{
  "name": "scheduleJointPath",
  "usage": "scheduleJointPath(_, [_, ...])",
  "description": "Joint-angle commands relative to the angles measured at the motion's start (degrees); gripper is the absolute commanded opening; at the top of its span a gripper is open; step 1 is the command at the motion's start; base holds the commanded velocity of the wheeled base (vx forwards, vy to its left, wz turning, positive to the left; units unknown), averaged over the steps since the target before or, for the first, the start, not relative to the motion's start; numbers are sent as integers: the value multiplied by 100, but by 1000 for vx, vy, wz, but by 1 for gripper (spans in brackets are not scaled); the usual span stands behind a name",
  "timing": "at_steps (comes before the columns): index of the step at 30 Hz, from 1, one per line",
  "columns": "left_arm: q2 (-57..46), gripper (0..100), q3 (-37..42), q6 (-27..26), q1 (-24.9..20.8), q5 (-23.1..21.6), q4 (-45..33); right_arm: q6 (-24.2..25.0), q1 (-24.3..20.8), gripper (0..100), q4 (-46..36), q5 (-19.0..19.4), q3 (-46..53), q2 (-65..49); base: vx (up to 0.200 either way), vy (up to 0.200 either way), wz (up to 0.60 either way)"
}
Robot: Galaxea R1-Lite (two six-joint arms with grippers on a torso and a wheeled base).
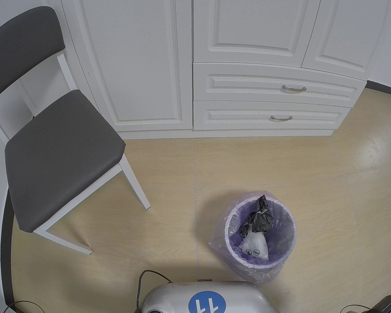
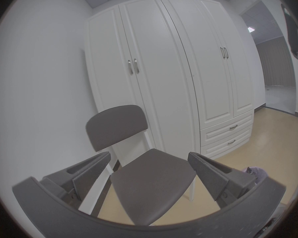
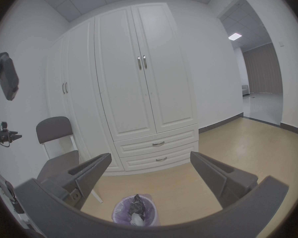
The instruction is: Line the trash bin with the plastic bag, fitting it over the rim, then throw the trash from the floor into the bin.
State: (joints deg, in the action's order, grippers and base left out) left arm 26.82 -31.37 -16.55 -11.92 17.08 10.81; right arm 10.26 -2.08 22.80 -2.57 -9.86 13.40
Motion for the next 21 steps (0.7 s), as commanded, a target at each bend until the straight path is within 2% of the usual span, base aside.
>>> scheduleJointPath(1, [-1284, 100, -80, 30, 401, -3, -677, 318, 208, 100, -372, -86, 564, -1340, 0, 0, 0])
scheduleJointPath(5, [-1671, 100, -36, 109, 533, -3, -967, 538, 208, 100, -372, -156, 626, -1340, 0, 0, 0])
scheduleJointPath(11, [-2119, 100, 52, 425, 770, 6, -1301, 397, 208, 100, -355, -147, 723, -1340, 0, 0, 0])
scheduleJointPath(15, [-2330, 100, 140, 557, 1052, -82, -1450, -16, 208, 100, -346, -156, 766, -1340, 0, 0, 0])
scheduleJointPath(18, [-2656, 100, 438, 566, 1175, -346, -1617, -394, 208, 100, -328, -165, 881, -1340, 0, 0, 0])
scheduleJointPath(21, [-2673, 100, 834, 689, 1192, -416, -1573, -596, 208, 100, -328, -165, 986, -1340, 0, 0, 0])
